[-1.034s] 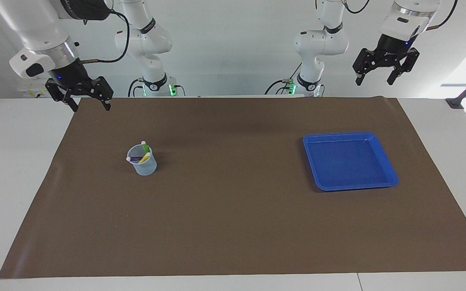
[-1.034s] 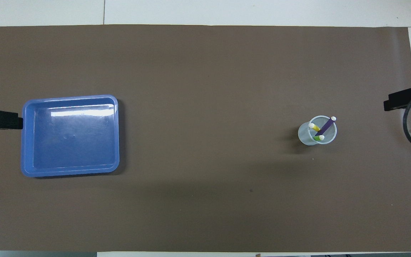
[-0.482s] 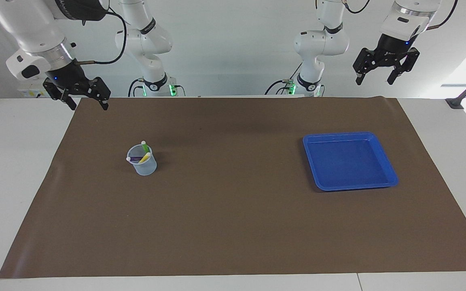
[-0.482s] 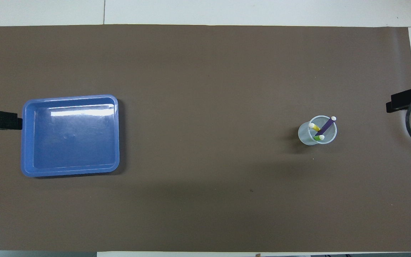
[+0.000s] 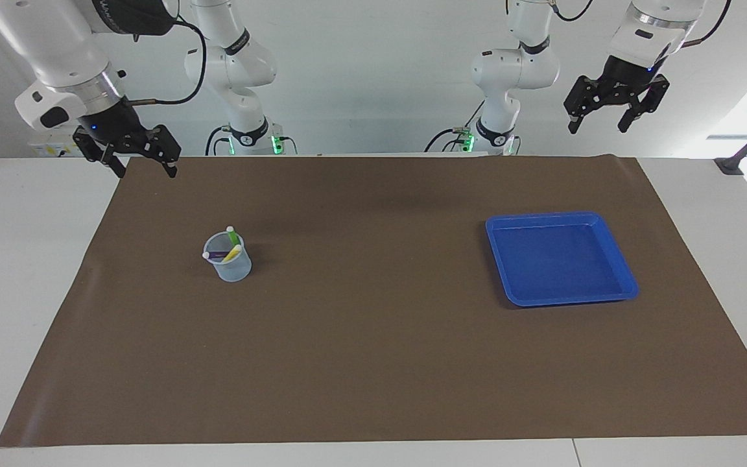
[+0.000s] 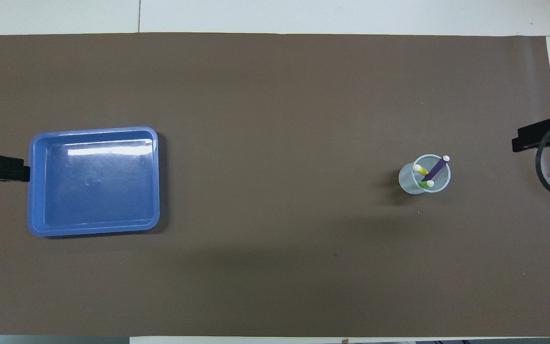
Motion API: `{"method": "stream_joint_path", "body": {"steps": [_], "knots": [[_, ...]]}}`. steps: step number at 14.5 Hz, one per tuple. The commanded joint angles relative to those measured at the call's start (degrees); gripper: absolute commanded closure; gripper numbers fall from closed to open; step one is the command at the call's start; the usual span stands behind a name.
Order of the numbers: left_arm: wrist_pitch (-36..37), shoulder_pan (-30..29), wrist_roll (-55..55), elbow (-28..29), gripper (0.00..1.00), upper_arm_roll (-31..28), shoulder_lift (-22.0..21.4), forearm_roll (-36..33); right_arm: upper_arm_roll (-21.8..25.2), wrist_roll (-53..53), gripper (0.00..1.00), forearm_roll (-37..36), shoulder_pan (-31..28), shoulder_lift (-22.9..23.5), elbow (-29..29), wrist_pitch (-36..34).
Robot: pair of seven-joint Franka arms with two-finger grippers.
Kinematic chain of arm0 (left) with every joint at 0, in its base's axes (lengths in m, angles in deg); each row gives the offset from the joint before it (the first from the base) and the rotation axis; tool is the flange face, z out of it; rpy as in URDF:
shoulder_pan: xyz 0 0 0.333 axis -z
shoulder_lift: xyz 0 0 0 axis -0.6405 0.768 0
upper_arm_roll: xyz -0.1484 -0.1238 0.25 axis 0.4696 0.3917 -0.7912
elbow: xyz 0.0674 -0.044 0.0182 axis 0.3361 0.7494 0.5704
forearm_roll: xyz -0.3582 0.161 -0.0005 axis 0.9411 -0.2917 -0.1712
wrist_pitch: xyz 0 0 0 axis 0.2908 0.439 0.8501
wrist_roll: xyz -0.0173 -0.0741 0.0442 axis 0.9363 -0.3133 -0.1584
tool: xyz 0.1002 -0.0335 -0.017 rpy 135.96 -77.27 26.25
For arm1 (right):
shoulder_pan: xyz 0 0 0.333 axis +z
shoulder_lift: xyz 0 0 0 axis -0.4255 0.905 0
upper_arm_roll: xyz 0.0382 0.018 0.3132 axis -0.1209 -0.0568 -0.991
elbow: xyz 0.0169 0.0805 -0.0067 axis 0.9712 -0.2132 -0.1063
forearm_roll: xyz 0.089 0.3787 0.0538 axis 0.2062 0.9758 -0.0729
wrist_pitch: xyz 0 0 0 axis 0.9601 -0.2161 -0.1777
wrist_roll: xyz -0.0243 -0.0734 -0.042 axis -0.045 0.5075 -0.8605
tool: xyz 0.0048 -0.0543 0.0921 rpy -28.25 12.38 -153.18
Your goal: Transfer and insert pens with both arms
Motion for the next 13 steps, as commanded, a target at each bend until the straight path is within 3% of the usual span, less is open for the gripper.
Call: {"method": "stream_joint_path", "body": {"steps": [1, 7, 13], "knots": [[-1.99, 0.97, -0.17, 1.70, 0.00, -0.44, 3.23, -0.47, -2.18, -1.26, 0.00, -2.44, -0.61, -1.02, -1.84, 2.10], [-6.12, 1.41, 4.67, 6.96, 0.00, -1.31, 5.46, 3.83, -3.77, -2.85, 0.00, -1.57, -0.97, -0.93, -1.41, 2.46], [-2.70, 2.03, 4.67, 2.92, 0.00, -1.23, 6.07, 3.31, -3.68, -2.76, 0.00, -1.30, -0.88, -0.49, -1.32, 2.46]]}}
